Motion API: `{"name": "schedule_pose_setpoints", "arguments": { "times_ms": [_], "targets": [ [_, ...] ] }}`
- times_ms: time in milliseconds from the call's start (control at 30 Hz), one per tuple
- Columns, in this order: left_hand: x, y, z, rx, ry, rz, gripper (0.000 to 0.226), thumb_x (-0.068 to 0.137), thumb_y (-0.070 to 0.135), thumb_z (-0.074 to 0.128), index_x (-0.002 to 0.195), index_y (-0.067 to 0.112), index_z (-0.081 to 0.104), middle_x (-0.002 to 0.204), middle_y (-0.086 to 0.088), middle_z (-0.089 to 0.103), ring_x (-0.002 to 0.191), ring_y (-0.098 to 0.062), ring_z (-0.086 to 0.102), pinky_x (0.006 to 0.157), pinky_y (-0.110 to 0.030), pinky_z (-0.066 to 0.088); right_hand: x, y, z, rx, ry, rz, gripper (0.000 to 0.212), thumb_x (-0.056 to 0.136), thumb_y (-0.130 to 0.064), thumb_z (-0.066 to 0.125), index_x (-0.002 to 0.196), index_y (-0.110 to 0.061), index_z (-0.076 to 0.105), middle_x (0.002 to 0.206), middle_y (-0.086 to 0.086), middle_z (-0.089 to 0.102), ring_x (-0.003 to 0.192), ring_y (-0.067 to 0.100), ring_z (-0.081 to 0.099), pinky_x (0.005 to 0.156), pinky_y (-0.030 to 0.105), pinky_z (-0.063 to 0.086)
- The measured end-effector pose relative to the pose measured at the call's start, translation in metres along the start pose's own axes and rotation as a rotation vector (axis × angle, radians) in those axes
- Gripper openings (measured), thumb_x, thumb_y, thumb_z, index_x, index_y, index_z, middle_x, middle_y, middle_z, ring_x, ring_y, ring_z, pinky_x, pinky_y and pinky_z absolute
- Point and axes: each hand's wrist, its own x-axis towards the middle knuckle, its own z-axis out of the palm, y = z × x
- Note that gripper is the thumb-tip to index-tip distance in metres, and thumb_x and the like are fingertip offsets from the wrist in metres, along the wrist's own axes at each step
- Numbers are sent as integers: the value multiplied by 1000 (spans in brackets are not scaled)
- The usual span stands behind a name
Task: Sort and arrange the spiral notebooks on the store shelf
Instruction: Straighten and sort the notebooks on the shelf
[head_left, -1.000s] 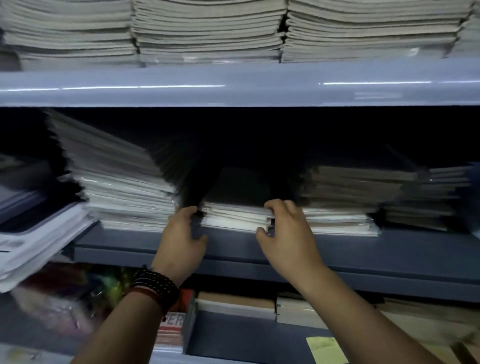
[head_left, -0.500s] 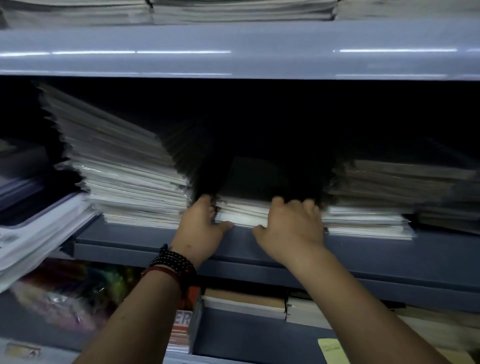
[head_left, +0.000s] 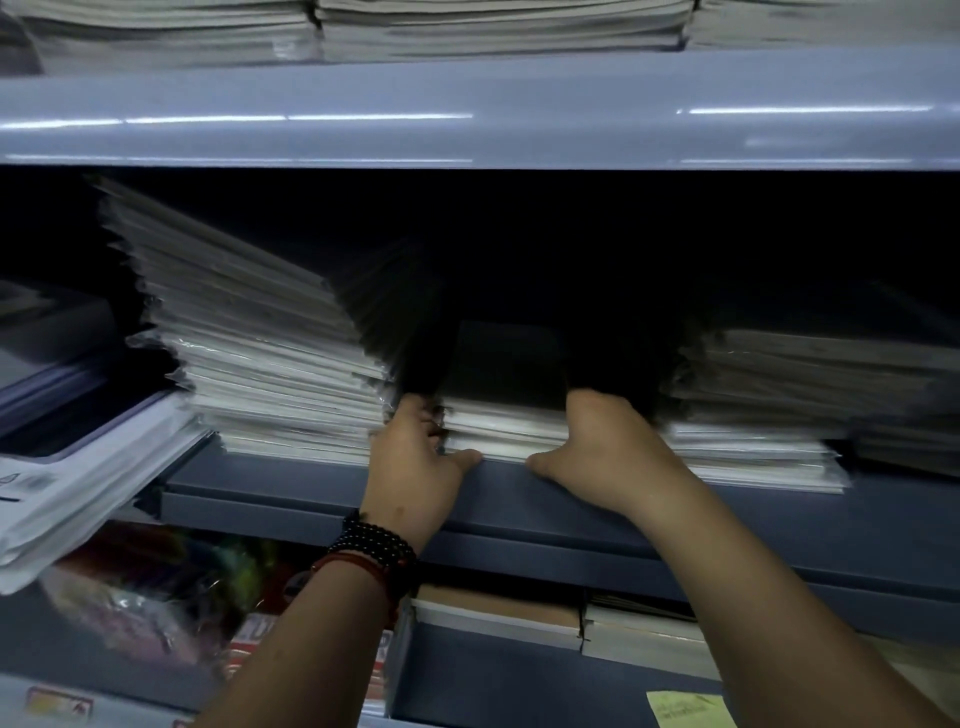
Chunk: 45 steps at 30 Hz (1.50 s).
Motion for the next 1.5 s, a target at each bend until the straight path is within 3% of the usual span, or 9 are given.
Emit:
{"name": "schedule_pose_setpoints", "arguments": {
  "times_ms": [133,367,567,667,800,967,1100,1300,1500],
  "targets": [
    [5,-3,0,110,-72,8,62,76,17,86,123,16,45,115,3,57,112,-22,60,99,-42,53,6,6,9,152,-56,83,31,83,-30,72,78,-16,45,82,-1,47,69,11,46,52,26,35],
    [4,3,3,24,-115,-30,85,73,59,79,140,23,40,143,6,52,133,-16,49,112,-44,42,6,6,29,276,72,155,37,80,-38,74,75,-17,44,79,-3,50,66,7,45,50,25,32],
    [4,-3,3,-39,-67,-25,67,76,15,86,129,22,45,117,14,55,122,-15,55,109,-36,45,2,13,37,334,138,159,37,82,-38,74,93,-17,45,101,1,48,85,15,47,58,22,34],
    [5,-2,1,75,-78,6,70,70,21,88,125,21,45,118,9,58,116,-16,57,103,-38,49,0,14,37,339,146,153,47,85,-37,76,116,-11,51,106,2,41,102,21,48,79,23,35],
    [2,4,-2,202,-67,38,80,73,26,89,135,12,41,133,-3,55,122,-20,54,99,-29,44,1,15,38,359,179,139,61,84,-34,80,130,-9,50,127,11,48,119,27,50,86,21,35],
    [0,8,1,216,-31,69,71,75,29,88,129,12,45,125,-5,60,117,-22,57,94,-29,46,6,17,44,378,208,108,63,87,-28,76,139,-9,47,127,10,53,117,25,51,85,19,34],
    [-4,11,1,64,-33,109,60,79,46,82,123,16,54,119,6,62,111,-11,58,97,-30,48,7,16,45,370,189,82,68,84,-40,77,139,-13,48,128,8,54,118,24,53,86,22,40],
    [-15,16,-1,-44,90,114,28,92,45,66,101,20,55,80,7,57,70,-1,53,61,-12,38,-2,15,45,459,264,44,71,83,-52,74,141,-20,50,134,5,49,128,18,46,92,16,32],
    [-24,35,-3,-208,193,8,24,98,41,60,99,17,61,81,5,63,67,4,57,60,-11,42,-16,17,40,666,324,40,64,80,-62,70,134,-29,58,128,-7,47,119,5,47,95,17,35]
  ]
}}
